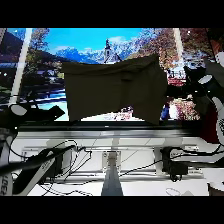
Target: Fold the clothes and pants, and hang the long-sleeved shirts on hangers.
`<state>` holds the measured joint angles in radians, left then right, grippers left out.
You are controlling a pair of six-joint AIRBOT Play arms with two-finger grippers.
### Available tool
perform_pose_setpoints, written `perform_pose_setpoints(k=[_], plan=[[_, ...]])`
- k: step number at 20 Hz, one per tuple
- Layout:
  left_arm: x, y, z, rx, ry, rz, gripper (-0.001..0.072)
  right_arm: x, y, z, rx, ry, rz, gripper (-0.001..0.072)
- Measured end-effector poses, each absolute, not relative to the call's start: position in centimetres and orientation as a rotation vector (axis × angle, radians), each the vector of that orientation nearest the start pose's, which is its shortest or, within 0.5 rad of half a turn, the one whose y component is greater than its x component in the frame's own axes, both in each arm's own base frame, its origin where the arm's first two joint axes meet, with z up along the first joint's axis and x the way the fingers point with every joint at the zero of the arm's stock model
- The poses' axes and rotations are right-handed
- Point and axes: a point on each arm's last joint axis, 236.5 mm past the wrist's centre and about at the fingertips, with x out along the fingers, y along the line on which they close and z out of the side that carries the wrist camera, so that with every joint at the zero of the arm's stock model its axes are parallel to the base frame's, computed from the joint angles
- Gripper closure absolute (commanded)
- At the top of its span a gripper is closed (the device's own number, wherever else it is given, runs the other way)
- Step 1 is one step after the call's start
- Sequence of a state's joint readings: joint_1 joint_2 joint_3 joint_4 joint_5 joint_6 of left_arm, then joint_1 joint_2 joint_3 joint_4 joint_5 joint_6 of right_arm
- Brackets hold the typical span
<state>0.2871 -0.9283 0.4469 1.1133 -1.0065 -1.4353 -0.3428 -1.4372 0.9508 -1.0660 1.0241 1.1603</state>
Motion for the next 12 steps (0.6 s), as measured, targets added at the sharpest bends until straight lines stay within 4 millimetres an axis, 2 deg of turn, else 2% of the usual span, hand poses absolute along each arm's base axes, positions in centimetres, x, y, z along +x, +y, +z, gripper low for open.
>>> perform_pose_setpoints(k=[1,4,8,11,12], plan=[[23.1,-2.5,-9.8,-0.575,1.399,-0.008,0.0307,36.4,-2.5,-8.5,0.434,1.320,0.155,0.0698],[22.7,-4.0,-11.1,-0.623,1.464,-0.070,0.0308,36.6,-2.4,-8.0,0.441,1.303,0.159,0.0698],[23.1,-6.7,-11.5,-0.691,1.476,-0.215,0.0308,36.5,-2.0,-7.7,0.453,1.304,0.169,0.0698],[23.3,-7.7,-11.6,-0.718,1.472,-0.275,0.0315,36.5,-1.6,-7.4,0.474,1.302,0.181,0.0698],[23.3,-7.9,-11.6,-0.714,1.471,-0.293,0.0432,36.6,-1.4,-7.4,0.483,1.300,0.184,0.0698]])
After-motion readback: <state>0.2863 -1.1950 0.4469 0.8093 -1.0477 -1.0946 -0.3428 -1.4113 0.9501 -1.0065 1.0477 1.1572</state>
